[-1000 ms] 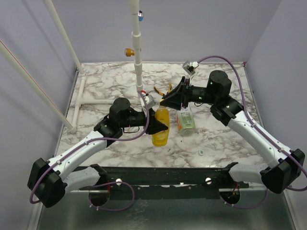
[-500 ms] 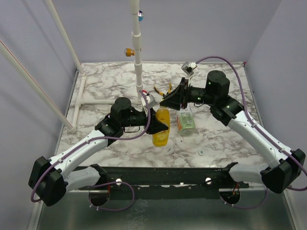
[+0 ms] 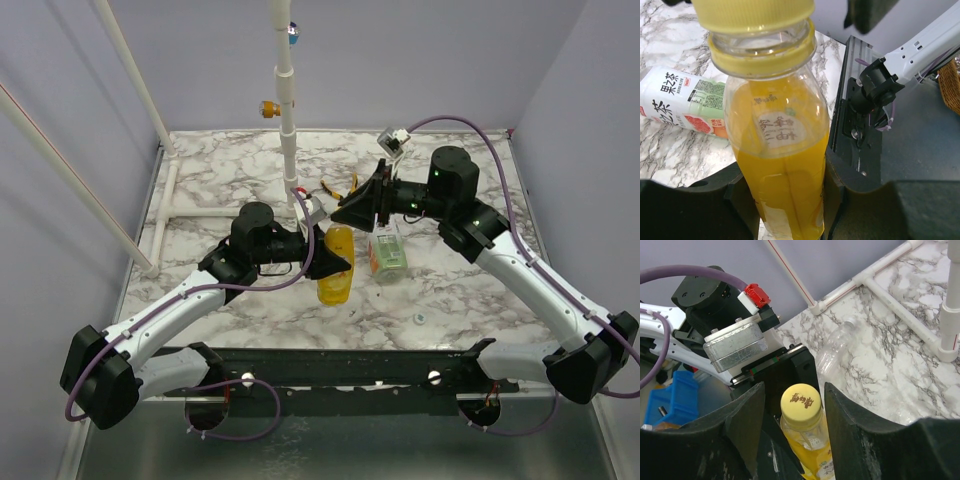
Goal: Screw on the bottle caps
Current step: Screw the bottle cap onto the plastic bottle.
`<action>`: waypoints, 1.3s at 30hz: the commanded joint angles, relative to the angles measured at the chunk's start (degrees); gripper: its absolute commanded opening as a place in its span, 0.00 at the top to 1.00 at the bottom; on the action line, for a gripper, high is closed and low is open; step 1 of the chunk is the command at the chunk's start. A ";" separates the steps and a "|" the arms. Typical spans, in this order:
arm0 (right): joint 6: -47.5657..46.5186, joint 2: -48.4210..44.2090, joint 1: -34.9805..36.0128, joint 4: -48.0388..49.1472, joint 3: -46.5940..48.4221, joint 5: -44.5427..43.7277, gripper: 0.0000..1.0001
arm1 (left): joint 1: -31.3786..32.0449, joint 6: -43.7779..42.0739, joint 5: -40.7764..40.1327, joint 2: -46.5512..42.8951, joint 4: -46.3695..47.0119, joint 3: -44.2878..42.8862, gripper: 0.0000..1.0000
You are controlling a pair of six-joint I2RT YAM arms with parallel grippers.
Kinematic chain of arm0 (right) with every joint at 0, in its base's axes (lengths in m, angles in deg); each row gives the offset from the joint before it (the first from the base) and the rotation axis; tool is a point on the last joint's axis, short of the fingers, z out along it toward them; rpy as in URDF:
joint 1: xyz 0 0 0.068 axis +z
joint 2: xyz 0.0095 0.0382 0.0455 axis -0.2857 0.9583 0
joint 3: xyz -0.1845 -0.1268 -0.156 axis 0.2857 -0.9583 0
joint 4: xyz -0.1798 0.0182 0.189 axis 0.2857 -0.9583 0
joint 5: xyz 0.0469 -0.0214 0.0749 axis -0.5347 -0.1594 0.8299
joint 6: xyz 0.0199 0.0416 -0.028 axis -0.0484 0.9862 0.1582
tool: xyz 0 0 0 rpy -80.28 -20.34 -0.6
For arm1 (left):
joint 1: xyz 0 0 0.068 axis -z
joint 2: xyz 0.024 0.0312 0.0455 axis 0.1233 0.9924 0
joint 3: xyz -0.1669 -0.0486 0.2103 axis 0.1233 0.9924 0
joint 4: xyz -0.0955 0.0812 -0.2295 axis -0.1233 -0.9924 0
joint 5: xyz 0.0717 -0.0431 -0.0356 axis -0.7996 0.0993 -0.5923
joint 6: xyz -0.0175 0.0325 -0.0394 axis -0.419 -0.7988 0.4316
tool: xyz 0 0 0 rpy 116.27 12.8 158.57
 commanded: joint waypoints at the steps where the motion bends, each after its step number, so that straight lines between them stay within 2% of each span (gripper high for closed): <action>1: 0.63 -1.42 0.42 0.60 1.19 -1.53 0.45 | -0.39 -0.67 1.70 0.23 1.57 -2.10 1.00; 7: 1.03 -1.67 0.42 0.83 0.54 -1.81 0.47 | -0.41 -0.67 1.67 0.18 1.35 -2.18 1.00; 12: 0.76 -1.18 0.37 -0.41 0.99 -2.12 0.57 | -0.35 -0.69 1.68 0.12 1.18 -2.35 1.00; 22: 0.71 -0.92 0.40 -1.75 0.76 -3.58 0.65 | -0.42 -1.59 0.25 0.31 0.94 -3.46 1.00; 29: 0.29 -0.54 2.33 -6.44 1.87 -12.51 0.71 | -0.37 -4.00 -10.45 1.28 -1.11 -5.92 1.00; 35: 2.04 1.31 5.66 -10.89 3.79 -26.09 0.73 | 0.49 -4.89 -22.93 3.28 -1.15 -8.70 1.00; 39: 3.09 4.50 9.70 -16.20 7.61 -38.24 0.74 | 2.13 -5.81 -32.50 4.33 -1.02 -10.51 1.00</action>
